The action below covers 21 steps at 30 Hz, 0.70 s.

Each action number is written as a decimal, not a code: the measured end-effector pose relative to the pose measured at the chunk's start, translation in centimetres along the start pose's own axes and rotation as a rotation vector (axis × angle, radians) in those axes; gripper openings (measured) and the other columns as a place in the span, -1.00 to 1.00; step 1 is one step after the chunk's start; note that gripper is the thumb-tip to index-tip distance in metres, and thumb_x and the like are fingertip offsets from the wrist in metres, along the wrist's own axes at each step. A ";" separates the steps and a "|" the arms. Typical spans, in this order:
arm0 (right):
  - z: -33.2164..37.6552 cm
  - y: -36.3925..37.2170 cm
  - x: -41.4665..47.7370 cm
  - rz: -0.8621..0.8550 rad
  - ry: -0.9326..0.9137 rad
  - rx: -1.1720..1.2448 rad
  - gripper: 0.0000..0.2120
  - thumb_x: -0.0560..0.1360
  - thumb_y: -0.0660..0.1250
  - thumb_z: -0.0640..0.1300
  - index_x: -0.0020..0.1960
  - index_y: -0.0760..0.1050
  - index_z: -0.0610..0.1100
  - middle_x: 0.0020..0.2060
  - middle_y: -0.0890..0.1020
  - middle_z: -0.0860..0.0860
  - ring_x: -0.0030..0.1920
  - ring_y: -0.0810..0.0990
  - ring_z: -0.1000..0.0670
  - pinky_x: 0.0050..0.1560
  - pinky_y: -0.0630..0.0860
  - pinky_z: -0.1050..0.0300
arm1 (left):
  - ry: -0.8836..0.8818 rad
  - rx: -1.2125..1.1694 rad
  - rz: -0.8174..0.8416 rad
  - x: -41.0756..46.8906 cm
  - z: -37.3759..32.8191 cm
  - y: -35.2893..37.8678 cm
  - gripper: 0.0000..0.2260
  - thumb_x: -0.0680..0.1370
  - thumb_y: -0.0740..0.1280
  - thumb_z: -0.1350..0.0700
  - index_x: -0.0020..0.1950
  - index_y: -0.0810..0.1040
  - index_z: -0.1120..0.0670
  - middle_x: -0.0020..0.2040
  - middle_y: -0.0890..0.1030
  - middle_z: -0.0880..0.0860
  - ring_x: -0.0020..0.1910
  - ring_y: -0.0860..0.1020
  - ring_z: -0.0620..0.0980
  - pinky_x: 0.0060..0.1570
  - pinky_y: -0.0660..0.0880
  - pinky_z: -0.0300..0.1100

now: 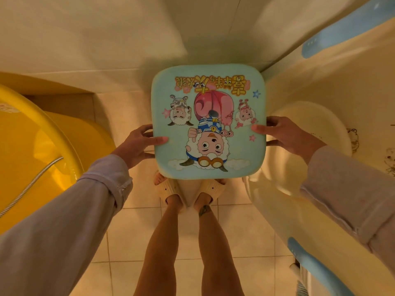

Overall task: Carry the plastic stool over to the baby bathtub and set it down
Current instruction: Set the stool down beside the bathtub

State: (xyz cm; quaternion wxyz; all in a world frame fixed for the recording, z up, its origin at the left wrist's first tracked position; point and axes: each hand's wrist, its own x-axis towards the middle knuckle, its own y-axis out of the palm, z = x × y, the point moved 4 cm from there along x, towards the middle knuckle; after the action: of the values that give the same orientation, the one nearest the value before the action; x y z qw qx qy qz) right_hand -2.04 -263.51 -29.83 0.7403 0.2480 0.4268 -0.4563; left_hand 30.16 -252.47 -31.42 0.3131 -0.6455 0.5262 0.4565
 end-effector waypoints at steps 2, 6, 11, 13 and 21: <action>-0.2 -0.1 0.1 0.006 0.013 -0.020 -0.62 0.38 0.40 -0.16 0.18 0.46 -0.15 -0.04 0.63 0.03 -0.01 0.60 0.00 -0.11 0.54 0.08 | 0.001 -0.012 -0.015 0.1 0.2 0.1 -0.63 0.38 0.41 0.28 0.10 0.45 -0.02 -0.03 0.63 -0.03 -0.01 0.59 -0.04 -0.19 0.55 -0.03; -0.2 0.1 0.1 -0.006 0.013 -0.021 -0.58 0.37 0.41 -0.15 0.20 0.46 -0.16 -0.01 0.62 0.00 -0.05 0.60 0.05 -0.12 0.55 0.10 | 0.008 -0.048 -0.030 -0.1 0.4 0.3 -0.71 0.41 0.38 0.30 -0.02 0.50 -0.06 -0.04 0.64 -0.03 -0.03 0.59 -0.04 -0.20 0.54 -0.04; -0.2 0.4 -0.3 -0.060 0.038 0.017 -0.47 0.38 0.41 -0.16 0.31 0.39 -0.22 0.15 0.58 -0.11 0.00 0.60 -0.02 -0.08 0.52 0.13 | 0.030 0.016 -0.044 -0.7 0.0 0.8 -0.56 0.42 0.38 0.25 0.27 0.43 0.03 0.03 0.62 -0.02 0.01 0.57 -0.04 -0.16 0.53 -0.06; -0.4 0.7 -1.0 -0.132 0.041 0.057 -0.45 0.40 0.39 -0.17 0.35 0.35 -0.22 0.20 0.56 -0.14 0.14 0.56 -0.10 0.11 0.50 0.01 | 0.039 0.079 -0.076 -1.0 0.0 0.9 -0.50 0.43 0.39 0.21 0.35 0.38 0.06 0.14 0.57 0.02 0.08 0.54 0.03 -0.04 0.52 -0.02; -1.7 1.5 -10.9 -0.586 -0.105 0.441 -0.78 0.46 0.20 -0.36 0.05 0.54 -0.26 -0.45 0.54 0.02 -0.44 0.49 0.12 -0.31 0.43 0.25 | 0.132 0.223 -0.357 -3.6 1.4 1.5 -0.66 0.51 0.28 0.16 0.26 0.46 0.22 0.21 0.54 0.16 0.08 0.48 0.06 0.08 0.37 -0.06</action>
State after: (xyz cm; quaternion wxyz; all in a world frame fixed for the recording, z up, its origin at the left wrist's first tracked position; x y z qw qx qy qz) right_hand -3.80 -256.51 -21.37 0.5282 0.2450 0.3325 -0.7419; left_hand 28.20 -250.18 -28.53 0.4232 -0.7183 0.4703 0.2896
